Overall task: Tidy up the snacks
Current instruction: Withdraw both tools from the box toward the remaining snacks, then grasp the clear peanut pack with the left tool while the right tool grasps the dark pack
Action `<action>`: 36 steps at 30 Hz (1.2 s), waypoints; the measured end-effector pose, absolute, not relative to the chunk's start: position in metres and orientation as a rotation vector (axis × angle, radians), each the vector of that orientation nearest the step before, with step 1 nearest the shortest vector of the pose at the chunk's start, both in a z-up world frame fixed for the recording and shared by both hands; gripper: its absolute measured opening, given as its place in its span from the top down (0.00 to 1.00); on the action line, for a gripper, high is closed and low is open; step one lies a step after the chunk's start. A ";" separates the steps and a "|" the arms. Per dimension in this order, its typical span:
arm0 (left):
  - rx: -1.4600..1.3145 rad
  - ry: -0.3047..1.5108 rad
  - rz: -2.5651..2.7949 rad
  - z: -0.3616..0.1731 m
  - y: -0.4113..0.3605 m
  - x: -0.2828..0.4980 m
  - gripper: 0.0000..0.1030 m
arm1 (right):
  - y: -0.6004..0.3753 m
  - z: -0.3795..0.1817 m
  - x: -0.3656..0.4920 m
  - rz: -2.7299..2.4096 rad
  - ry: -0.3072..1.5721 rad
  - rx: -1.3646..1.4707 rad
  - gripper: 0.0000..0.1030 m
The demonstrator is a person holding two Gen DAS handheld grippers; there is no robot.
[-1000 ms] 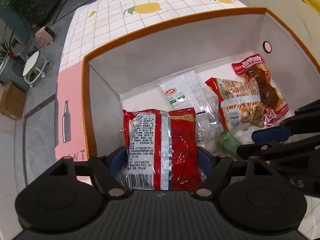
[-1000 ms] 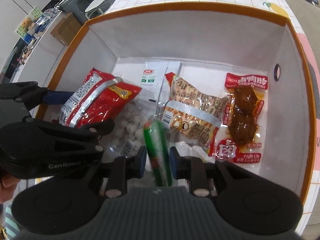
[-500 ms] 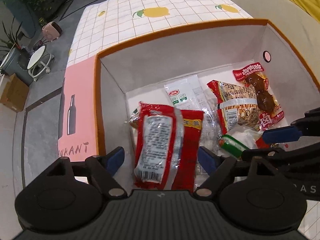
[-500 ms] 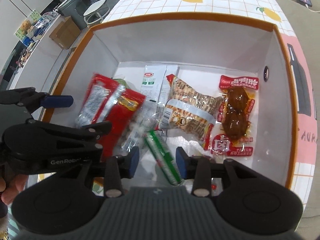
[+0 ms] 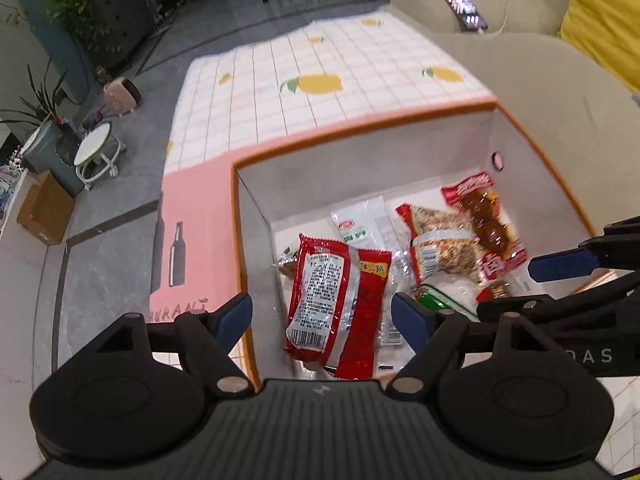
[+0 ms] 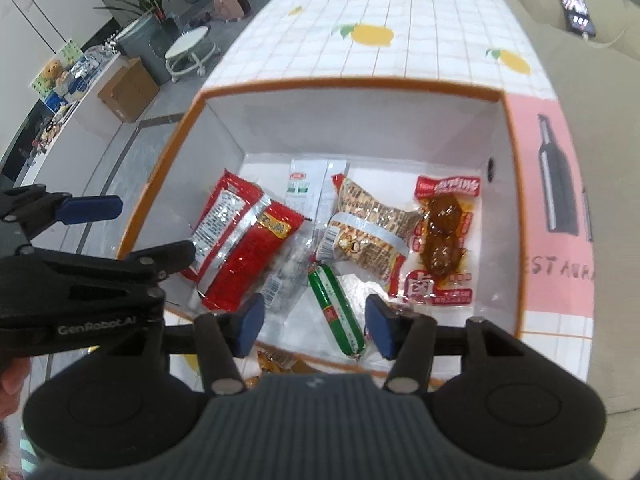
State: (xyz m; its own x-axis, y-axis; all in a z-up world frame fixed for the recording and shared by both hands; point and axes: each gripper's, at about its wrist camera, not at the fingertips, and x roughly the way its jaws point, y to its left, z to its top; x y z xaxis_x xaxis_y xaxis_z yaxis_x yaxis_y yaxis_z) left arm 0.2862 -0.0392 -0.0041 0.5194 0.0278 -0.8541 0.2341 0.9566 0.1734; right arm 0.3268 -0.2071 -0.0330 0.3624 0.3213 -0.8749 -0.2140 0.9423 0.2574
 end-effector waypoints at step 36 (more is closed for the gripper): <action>-0.002 0.662 -0.169 0.032 -0.001 0.064 0.16 | -0.232 0.035 0.061 0.200 0.589 0.039 0.37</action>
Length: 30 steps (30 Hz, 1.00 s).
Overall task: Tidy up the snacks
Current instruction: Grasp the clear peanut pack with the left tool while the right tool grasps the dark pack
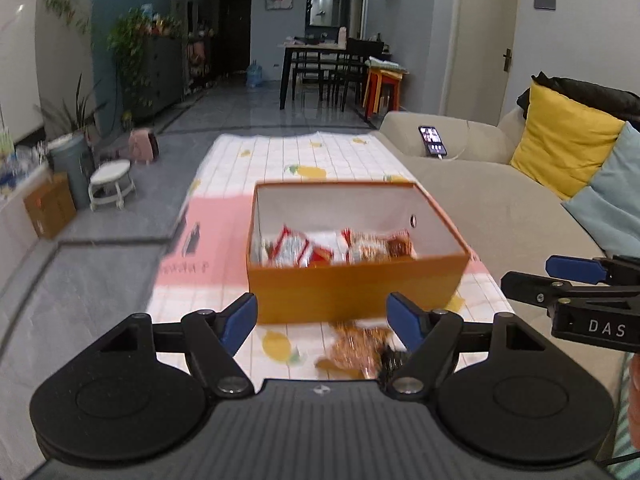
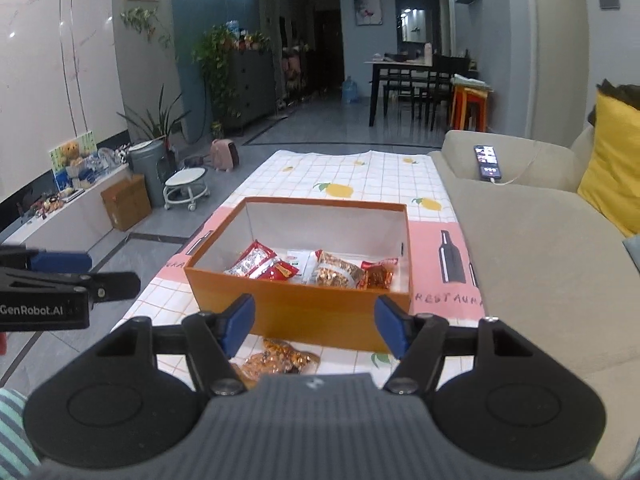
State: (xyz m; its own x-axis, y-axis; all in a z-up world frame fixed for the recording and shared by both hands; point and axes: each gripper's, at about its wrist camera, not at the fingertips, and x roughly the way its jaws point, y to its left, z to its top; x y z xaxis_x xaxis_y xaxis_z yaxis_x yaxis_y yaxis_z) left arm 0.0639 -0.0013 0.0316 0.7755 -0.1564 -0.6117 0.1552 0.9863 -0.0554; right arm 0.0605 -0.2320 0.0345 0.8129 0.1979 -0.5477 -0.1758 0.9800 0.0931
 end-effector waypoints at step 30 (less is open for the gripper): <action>-0.092 0.965 -0.248 -0.090 -0.024 0.120 0.41 | -0.215 -0.106 0.097 0.101 0.908 0.184 0.56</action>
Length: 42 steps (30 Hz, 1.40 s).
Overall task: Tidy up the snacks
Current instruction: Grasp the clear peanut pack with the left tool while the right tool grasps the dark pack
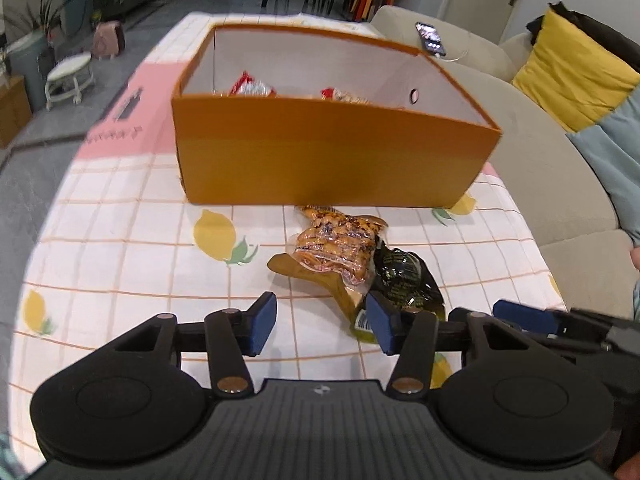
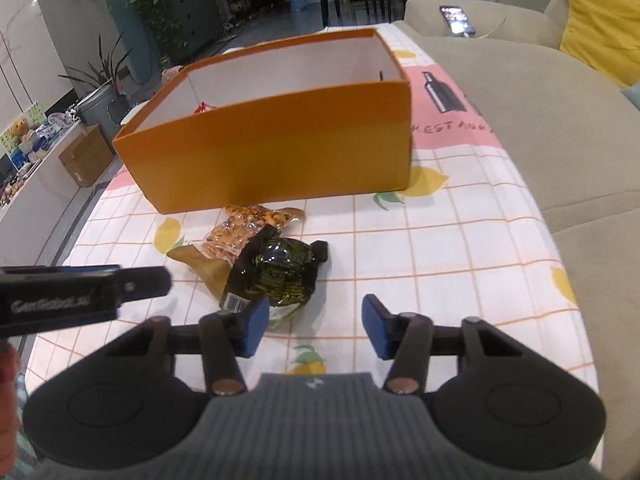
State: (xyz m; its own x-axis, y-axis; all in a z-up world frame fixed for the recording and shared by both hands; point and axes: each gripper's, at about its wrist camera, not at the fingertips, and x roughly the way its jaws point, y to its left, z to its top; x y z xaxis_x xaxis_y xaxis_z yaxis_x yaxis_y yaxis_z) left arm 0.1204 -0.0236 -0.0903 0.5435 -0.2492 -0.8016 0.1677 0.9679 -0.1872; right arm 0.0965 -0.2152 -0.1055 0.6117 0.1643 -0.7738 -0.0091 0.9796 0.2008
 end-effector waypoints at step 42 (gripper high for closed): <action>-0.136 1.235 -0.268 -0.109 -0.019 0.075 0.92 | -0.254 -0.122 0.069 0.100 1.011 0.170 1.00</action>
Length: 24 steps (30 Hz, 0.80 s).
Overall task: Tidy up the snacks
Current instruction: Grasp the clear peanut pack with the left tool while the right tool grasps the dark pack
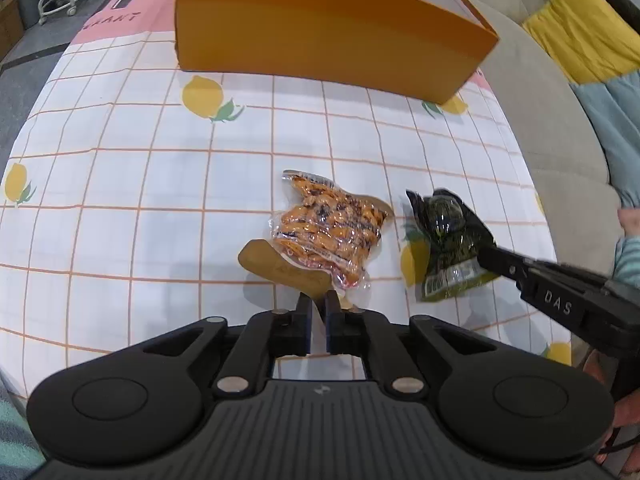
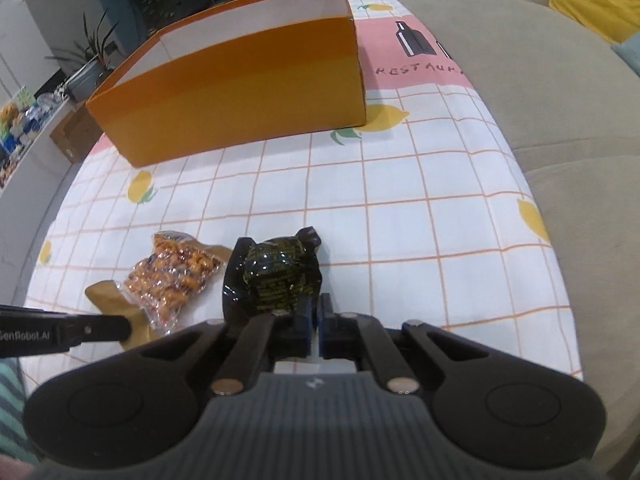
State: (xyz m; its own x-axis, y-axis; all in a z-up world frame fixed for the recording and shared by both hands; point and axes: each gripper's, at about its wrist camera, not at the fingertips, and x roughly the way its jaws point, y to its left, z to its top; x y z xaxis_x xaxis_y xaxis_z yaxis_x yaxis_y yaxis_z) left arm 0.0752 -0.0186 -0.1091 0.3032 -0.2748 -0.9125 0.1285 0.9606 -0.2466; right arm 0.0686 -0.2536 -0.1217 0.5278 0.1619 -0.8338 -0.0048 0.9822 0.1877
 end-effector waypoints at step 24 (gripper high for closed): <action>0.015 1.116 -0.332 -0.107 -0.029 0.111 0.25 | -0.211 -0.116 0.080 0.198 0.893 -0.062 0.49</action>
